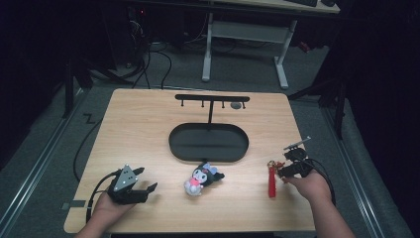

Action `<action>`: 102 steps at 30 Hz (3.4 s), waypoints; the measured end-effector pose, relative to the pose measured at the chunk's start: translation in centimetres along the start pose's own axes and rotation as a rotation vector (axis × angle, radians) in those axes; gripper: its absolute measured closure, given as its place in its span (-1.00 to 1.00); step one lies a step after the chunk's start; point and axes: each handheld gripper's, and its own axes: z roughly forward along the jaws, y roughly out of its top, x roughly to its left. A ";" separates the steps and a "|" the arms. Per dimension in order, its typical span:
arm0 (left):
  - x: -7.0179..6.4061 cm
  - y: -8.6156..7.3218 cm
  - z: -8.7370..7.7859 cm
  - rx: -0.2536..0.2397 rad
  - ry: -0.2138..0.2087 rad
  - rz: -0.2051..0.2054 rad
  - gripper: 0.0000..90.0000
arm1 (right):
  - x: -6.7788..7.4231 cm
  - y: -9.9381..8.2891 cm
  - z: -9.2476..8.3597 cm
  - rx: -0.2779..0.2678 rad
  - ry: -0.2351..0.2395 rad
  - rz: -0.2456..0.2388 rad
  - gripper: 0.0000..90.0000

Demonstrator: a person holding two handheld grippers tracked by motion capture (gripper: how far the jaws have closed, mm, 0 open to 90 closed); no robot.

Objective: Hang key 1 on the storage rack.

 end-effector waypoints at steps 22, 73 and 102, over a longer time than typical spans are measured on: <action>-0.1 0.0 -0.1 0.006 0.003 0.012 -0.39 | 0.0 1.2 2.0 0.029 0.047 -0.053 0.42; 1.3 0.0 -0.7 -0.045 0.073 -0.090 -0.50 | 6.5 5.3 -14.2 -0.039 0.036 -0.191 0.48; 1.5 -0.3 -1.2 -0.048 0.063 -0.095 -0.51 | 8.1 10.3 -14.4 -0.063 0.037 -0.199 0.48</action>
